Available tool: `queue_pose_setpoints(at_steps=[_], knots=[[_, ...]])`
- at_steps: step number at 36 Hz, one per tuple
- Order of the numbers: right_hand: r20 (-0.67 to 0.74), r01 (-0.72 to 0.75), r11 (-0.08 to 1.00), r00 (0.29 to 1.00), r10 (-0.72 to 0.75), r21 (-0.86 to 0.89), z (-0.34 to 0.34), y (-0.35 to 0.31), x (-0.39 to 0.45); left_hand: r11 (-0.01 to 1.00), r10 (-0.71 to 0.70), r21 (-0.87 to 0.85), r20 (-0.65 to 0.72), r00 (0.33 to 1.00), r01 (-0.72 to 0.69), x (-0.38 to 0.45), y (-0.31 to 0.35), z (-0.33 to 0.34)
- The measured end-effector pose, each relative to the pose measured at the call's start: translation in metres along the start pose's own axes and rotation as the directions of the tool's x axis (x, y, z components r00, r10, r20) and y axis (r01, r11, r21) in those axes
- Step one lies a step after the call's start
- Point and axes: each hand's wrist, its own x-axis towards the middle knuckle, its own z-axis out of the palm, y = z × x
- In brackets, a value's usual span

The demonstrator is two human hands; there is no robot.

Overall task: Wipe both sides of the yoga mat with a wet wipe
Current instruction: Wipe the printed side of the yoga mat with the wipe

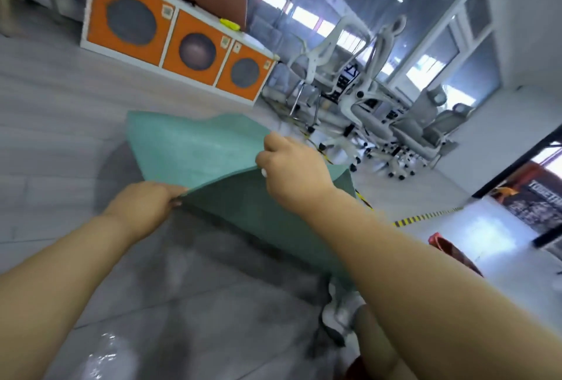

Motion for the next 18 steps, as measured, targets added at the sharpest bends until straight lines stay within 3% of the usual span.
queue_pose_setpoints(at_steps=[3, 6, 11, 18], knots=[[-0.235, 0.074, 0.997, 0.970, -0.064, 0.033, -0.022, 0.002, 0.014, 0.999, -0.042, 0.006, 0.013, 0.999, 0.042, 0.000, 0.004, -0.013], [-0.364, 0.147, 0.989, 0.921, -0.138, -0.003, -0.049, 0.005, 0.023, 0.994, -0.028, -0.109, -0.041, 0.999, 0.024, -0.002, 0.009, -0.021], [-0.388, 0.129, 0.988, 0.909, -0.151, -0.083, -0.064, 0.034, -0.004, 0.987, 0.077, -0.137, -0.079, 0.994, -0.087, 0.004, 0.037, -0.021], [-0.377, -0.036, 0.994, 0.926, -0.005, -0.102, -0.044, 0.111, -0.108, 0.954, 0.269, -0.155, 0.053, 0.962, -0.258, 0.019, 0.130, 0.026]])
